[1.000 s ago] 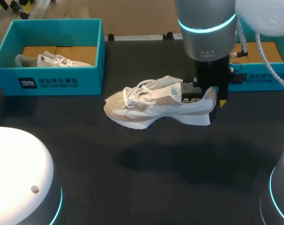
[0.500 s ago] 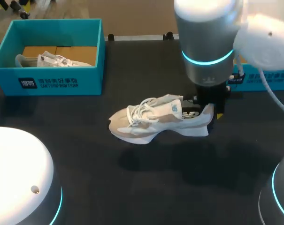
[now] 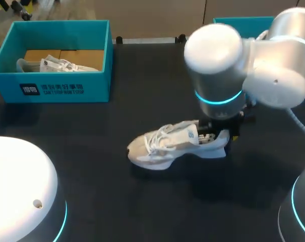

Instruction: Take the shoe out of the shoebox, open the shoe tongue, remove and reinsert the insole, then place the shoe into the shoebox

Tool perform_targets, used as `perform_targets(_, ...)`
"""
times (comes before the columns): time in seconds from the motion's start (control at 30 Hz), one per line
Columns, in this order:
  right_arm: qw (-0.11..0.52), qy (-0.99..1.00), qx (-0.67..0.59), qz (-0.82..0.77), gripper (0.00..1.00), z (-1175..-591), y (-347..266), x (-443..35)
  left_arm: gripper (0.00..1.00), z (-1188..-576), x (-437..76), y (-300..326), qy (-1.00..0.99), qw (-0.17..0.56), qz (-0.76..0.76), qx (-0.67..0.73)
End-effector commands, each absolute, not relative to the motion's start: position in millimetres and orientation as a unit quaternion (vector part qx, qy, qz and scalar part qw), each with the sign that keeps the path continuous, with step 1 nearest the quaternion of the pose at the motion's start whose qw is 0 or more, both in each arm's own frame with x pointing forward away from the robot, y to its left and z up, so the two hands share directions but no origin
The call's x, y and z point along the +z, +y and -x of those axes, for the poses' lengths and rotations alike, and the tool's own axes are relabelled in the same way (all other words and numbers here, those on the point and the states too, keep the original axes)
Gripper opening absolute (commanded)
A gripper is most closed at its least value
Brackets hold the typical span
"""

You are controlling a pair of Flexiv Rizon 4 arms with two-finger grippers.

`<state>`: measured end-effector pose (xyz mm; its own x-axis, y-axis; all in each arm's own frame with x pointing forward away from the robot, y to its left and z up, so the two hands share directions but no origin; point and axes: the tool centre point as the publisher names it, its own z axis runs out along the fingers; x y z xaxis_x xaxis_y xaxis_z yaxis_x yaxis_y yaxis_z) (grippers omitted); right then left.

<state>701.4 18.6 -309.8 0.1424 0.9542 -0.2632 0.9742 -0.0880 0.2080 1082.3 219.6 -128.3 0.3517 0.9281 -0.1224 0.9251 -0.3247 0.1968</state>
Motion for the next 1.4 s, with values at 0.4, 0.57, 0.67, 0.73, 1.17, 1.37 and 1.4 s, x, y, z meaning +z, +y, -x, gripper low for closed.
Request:
perform_targets(0.4,0.147,0.658,-0.045,-0.737,0.00,-716,18,-359,1.00,-1082,-128,220,0.569,0.116,-0.814,0.008)
perform_targets(0.57,0.137,0.655,-0.048,-0.742,0.00,-713,16,-370,1.00,-1082,-128,220,0.569,0.116,-0.814,0.008)
perform_targets(0.67,0.134,0.654,-0.048,-0.743,0.00,-713,15,-377,1.00,-1082,-128,220,0.569,0.116,-0.814,0.008)
perform_targets(0.73,0.135,0.654,-0.049,-0.743,0.00,-712,14,-381,1.00,-1082,-128,220,0.569,0.116,-0.814,0.008)
perform_targets(1.17,0.126,0.655,-0.043,-0.744,0.30,-715,11,-395,1.00,-1082,-128,220,0.569,0.116,-0.814,0.008)
perform_targets(1.37,0.117,0.658,-0.041,-0.743,0.44,-712,11,-386,1.00,-1082,-128,220,0.569,0.116,-0.814,0.008)
perform_targets(1.4,0.113,0.659,-0.034,-0.743,0.47,-710,10,-383,1.00,-1082,-128,220,0.569,0.116,-0.814,0.008)
